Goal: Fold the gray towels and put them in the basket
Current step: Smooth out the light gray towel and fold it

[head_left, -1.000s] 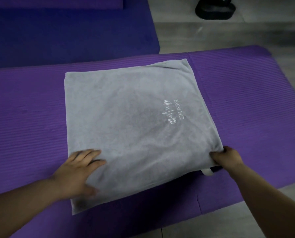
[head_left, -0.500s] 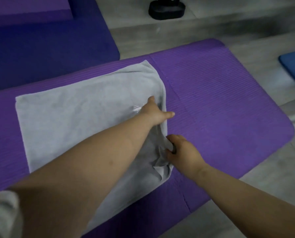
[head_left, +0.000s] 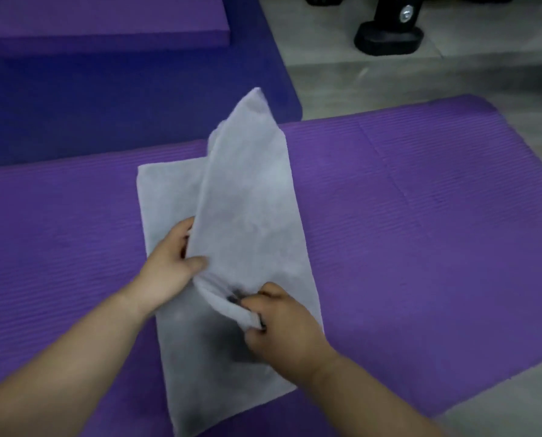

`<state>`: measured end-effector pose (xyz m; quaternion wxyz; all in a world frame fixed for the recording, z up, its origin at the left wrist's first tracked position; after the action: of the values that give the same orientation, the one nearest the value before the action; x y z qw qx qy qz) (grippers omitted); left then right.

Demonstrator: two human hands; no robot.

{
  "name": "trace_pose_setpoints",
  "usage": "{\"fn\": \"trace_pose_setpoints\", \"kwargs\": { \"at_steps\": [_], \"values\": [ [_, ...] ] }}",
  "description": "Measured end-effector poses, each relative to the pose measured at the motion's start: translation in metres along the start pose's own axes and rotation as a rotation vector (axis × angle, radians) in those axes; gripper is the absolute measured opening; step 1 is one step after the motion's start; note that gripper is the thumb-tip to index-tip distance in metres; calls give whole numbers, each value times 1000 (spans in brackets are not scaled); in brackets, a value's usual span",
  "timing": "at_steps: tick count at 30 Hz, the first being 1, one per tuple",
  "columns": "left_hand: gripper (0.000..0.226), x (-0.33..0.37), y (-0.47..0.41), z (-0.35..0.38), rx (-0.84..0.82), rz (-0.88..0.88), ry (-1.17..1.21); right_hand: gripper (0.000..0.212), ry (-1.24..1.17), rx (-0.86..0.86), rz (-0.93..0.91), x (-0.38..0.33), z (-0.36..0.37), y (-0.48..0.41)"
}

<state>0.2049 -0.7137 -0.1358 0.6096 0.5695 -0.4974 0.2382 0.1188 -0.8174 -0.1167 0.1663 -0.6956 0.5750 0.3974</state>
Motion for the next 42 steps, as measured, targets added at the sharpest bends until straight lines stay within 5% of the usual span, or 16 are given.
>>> {"fn": "trace_pose_setpoints", "kwargs": {
  "at_steps": [5, 9, 16, 25, 33, 39, 42],
  "values": [
    [45, -79, 6, -58, 187, -251, 200, 47, 134, -186, -34, -12, 95, -7],
    [48, -77, -11, -75, 330, -250, 233, 42, 222, -101, 5, -2, 114, -8],
    [55, -40, -62, -76, 272, -146, 220, 57, 377, -77, 73, 9, 119, -9],
    [55, -6, -60, -93, 400, 51, -360, 40, 372, 163, -121, -14, 109, 10],
    [76, -40, -35, -93, 288, -79, -361, 35, 555, 135, -242, -26, 119, 27],
    [82, -64, 1, -74, 239, -87, -11, 46, 573, 46, -264, -31, 132, 29],
    [88, -86, 27, -70, 227, -109, -68, 45, 551, 117, -330, -33, 120, 40]
  ]
}}
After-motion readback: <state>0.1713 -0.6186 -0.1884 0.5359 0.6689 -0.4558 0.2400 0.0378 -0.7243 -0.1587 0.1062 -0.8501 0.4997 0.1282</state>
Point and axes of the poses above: each hand's wrist, its own y-axis away from the middle knuckle, its own z-axis out of the palm, x = y × z, the point moved 10 cm from there along -y, towards the middle knuckle, and after that the axes turned 6 degrees about -z, right-handed, at the moved point
